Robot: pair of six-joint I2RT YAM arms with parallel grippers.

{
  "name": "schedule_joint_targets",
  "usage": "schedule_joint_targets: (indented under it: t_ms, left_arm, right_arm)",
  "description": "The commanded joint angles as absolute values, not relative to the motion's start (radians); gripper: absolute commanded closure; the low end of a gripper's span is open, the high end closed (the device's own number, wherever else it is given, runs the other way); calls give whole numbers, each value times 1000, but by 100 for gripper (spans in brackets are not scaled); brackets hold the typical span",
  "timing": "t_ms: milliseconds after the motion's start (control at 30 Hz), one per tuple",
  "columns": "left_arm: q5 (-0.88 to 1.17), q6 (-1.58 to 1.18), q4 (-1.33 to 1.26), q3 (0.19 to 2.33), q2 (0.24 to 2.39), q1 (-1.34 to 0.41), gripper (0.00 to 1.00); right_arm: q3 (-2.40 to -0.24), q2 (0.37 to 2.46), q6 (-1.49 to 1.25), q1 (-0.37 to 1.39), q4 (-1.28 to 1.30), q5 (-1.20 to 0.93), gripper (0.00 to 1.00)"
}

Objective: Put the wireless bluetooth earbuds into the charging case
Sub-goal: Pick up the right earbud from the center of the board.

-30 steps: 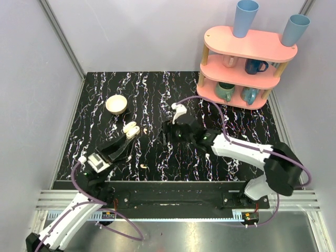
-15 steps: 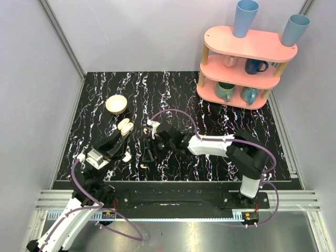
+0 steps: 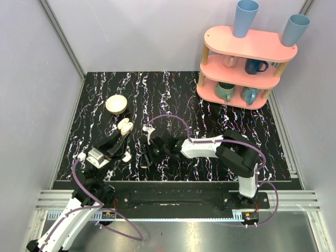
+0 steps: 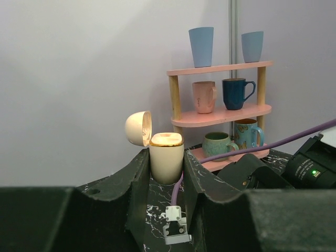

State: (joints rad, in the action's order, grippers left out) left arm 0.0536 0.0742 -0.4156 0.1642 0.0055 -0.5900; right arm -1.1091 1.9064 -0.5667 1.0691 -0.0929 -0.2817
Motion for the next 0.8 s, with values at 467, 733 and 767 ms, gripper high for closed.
schedule_joint_targets:
  t_ms: [467, 733, 767]
  left_arm:
    - [25, 63, -471, 164, -117, -591, 100]
    - [26, 57, -482, 160, -110, -589, 100]
    - [28, 57, -483, 160, -110, -589, 100]
  right_arm:
    - [-1229, 1996, -557, 1094, -71, -261, 50]
    - [-1259, 2022, -555, 1101, -18, -235, 54]
    - [-1258, 2022, -557, 1101, -17, -235, 54]
